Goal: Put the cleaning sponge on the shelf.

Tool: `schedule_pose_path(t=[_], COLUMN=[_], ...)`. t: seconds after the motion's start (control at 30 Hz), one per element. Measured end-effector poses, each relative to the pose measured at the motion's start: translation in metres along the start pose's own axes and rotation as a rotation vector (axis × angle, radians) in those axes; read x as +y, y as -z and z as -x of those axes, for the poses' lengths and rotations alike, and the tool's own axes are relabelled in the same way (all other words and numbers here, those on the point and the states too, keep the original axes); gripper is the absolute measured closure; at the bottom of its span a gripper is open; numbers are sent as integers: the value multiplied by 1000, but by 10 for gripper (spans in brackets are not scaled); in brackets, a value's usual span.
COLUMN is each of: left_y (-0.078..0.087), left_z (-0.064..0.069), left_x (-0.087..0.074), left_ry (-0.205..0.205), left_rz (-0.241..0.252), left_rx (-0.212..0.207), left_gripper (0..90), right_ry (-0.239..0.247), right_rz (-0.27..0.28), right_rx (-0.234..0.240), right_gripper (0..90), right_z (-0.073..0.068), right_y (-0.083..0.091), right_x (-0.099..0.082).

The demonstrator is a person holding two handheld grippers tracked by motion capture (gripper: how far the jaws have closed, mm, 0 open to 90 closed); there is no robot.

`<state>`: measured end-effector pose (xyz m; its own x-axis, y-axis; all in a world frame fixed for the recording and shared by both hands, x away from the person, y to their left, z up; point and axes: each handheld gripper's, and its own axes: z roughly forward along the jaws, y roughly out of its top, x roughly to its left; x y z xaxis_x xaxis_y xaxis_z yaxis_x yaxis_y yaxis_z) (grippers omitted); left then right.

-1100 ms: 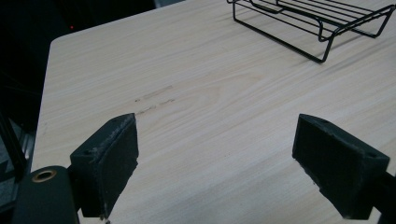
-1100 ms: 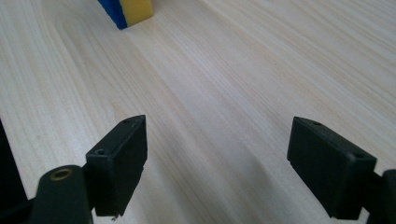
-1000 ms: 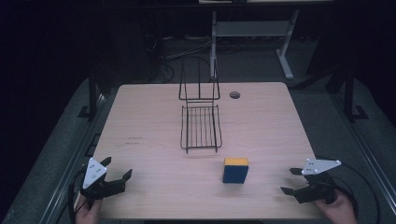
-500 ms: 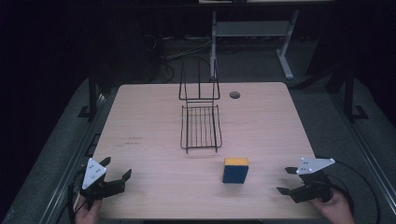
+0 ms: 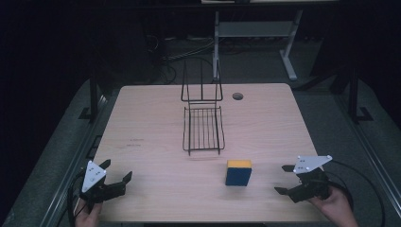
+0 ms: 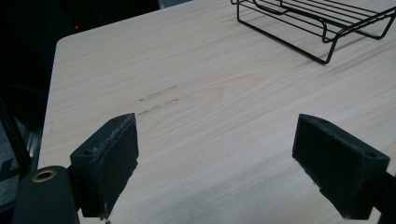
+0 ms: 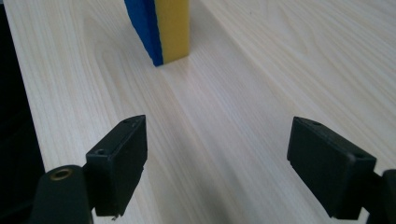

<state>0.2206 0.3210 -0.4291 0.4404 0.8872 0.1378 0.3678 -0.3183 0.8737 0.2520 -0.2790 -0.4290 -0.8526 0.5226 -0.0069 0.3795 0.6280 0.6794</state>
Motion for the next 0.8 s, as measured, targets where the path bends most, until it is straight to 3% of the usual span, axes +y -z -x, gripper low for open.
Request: schedule_pose_path(t=[0.57, 0.8], left_y=[1, 0], left_z=[-1, 1], left_x=[0, 0], left_ry=[10, -8], left_rz=[7, -1], left_rx=[4, -1], left_gripper=[139, 139], right_ry=[75, 110], right_rz=[-37, -58], right_rx=[51, 63], right_gripper=[199, 199], right_z=[-1, -1], right_y=[-12, -15], right_x=[31, 44])
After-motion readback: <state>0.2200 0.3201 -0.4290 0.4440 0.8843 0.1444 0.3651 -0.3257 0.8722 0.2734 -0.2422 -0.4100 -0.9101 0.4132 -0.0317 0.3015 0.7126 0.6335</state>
